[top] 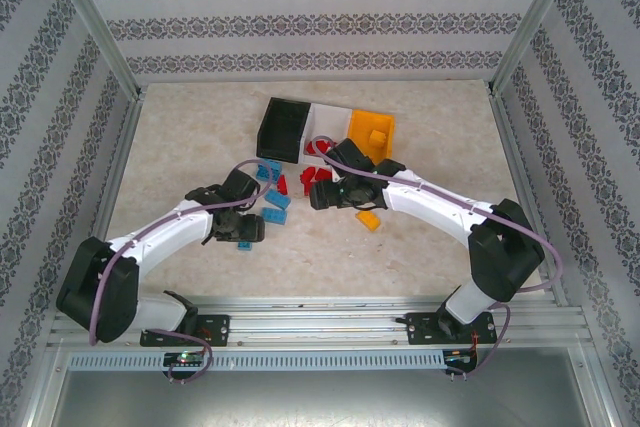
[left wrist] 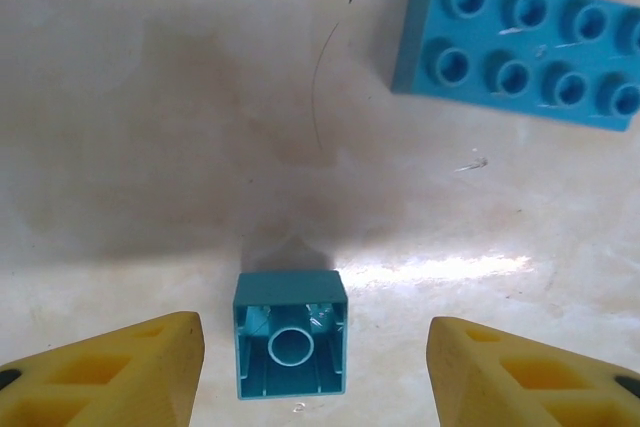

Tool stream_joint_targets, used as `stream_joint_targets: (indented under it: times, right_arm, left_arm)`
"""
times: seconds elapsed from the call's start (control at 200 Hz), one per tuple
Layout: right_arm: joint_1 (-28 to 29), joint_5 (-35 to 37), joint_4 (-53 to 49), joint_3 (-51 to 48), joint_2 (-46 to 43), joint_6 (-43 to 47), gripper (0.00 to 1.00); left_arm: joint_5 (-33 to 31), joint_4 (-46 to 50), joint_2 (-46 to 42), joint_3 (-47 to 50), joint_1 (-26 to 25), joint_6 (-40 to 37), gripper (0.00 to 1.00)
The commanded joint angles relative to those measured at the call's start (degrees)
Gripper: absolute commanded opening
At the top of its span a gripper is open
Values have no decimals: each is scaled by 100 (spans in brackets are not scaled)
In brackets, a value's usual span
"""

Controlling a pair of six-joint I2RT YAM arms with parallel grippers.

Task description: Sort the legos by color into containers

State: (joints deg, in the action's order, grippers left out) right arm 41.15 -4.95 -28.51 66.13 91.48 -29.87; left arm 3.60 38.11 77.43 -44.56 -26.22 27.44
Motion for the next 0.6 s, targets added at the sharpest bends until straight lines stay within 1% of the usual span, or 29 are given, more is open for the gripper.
stream_joint_targets:
  times: [0.0, 0.185, 0.31, 0.415, 0.515, 0.6]
  right_arm:
    - [74, 85, 90, -66, -89, -45, 69]
    - [70, 73, 109, -96, -74, -43, 69]
    - [69, 101, 84, -118, -109, -26, 69]
    - [68, 117, 60, -140, -144, -21, 69]
    - [62, 126, 56, -134, -139, -20, 69]
    - [68, 126, 56, -124, -140, -25, 69]
  left_arm:
    - [-107, 218, 196, 27, 48, 42, 61]
    - [10, -11, 477, 172, 55, 51, 57]
    - [57, -116, 615, 211, 54, 40, 50]
    - [92, -164, 607, 219, 48, 35, 47]
    - [116, -140, 592, 183, 50, 16, 39]
    - [124, -111, 514, 141, 55, 8, 38]
